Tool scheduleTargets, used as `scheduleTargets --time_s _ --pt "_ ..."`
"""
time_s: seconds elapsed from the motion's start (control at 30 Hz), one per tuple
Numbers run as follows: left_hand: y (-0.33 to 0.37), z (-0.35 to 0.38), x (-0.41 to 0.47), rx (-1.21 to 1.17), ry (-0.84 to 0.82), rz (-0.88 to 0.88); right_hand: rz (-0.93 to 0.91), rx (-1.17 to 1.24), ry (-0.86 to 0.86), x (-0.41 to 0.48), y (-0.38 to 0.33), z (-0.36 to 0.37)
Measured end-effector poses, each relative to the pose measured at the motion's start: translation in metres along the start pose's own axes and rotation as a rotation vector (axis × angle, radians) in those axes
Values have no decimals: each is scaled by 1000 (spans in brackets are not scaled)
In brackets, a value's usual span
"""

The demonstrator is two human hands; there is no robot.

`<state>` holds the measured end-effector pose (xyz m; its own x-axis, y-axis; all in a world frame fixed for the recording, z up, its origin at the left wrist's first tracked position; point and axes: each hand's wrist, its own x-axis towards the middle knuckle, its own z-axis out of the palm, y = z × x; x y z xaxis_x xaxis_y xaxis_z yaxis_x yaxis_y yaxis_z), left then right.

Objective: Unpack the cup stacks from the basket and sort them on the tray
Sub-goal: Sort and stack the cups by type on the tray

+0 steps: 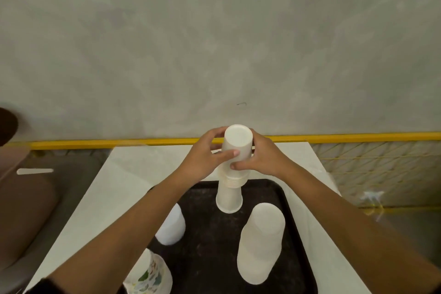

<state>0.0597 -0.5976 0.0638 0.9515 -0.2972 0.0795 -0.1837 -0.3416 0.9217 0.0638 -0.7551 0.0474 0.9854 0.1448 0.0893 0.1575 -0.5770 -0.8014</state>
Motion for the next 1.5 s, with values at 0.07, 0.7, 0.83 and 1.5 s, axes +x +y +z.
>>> scheduleTargets --time_s 0.07,0.7,0.83,1.5 --pt "-13 7 5 -22 22 -46 11 10 -37 8 14 7" --pt "-51 29 -14 23 57 -312 266 -106 -158 -16 72 41" --pt "-36 28 -40 -89 151 -297 316 -71 -94 -45 65 17" --pt "-29 32 -166 -146 47 -266 370 137 77 -187 74 4"
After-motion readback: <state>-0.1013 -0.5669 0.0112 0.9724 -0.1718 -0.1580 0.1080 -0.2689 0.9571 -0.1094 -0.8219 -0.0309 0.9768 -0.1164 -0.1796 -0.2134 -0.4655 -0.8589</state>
